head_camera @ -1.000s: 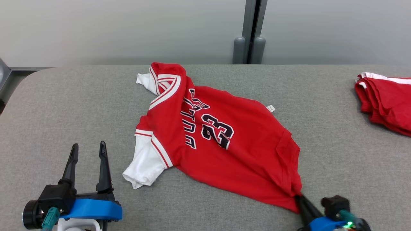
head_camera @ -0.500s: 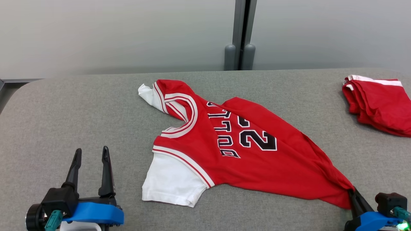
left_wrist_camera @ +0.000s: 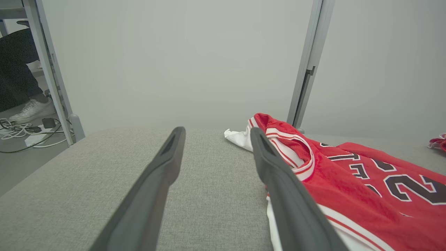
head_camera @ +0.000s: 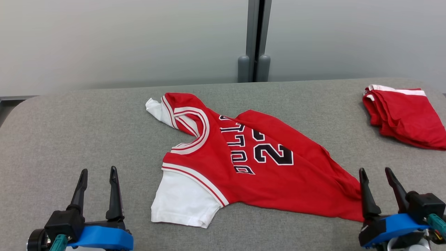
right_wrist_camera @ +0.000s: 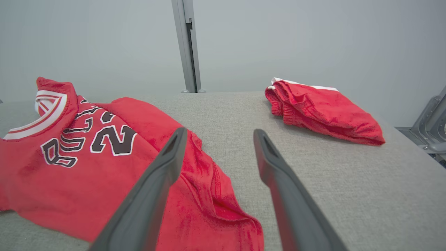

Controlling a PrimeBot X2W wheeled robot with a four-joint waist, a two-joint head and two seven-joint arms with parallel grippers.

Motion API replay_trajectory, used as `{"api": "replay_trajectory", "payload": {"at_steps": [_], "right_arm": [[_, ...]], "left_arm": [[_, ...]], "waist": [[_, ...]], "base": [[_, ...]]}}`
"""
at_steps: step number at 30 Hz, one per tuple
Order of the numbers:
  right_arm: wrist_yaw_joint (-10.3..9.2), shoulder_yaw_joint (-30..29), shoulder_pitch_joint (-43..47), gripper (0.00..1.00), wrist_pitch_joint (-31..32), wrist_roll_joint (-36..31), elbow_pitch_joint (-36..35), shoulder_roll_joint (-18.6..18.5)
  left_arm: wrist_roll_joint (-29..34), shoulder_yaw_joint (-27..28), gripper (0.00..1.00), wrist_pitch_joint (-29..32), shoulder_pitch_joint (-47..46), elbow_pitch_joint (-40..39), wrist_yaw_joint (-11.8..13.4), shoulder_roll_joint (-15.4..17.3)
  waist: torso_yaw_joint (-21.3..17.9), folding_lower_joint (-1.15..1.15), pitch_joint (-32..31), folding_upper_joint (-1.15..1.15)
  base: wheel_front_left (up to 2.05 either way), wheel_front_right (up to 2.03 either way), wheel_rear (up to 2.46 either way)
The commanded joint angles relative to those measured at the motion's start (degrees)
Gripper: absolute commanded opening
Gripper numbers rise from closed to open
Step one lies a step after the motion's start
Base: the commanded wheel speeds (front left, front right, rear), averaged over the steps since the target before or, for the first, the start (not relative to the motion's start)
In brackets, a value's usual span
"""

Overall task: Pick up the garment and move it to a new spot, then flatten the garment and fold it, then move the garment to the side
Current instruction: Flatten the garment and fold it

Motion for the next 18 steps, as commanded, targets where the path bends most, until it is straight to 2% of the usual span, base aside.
{"api": "replay_trajectory", "payload": {"at_steps": [1,10,18], "right_arm": [[0.01,0.22,-0.03,1.0,-0.39,-0.4,-1.26,0.66],[0.01,3.82,2.18,1.0,-1.1,-0.23,-10.25,3.35],[0.01,6.54,6.06,1.0,-0.81,0.67,-12.05,3.73]], "left_arm": [[0.17,0.08,1.0,-0.26,0.27,-0.2,-0.11,-0.09],[0.52,-0.1,1.0,-0.26,0.36,0.54,-0.14,-0.15],[1.02,-0.17,1.0,-0.26,1.15,0.47,0.25,-0.19]], "waist": [[-0.08,0.0,-0.17,0.0],[0.52,0.0,-0.43,0.0],[1.47,0.0,-0.68,0.0]], "base": [[0.0,0.0,0.0],[0.0,0.0,0.0],[0.0,0.0,0.0]]}}
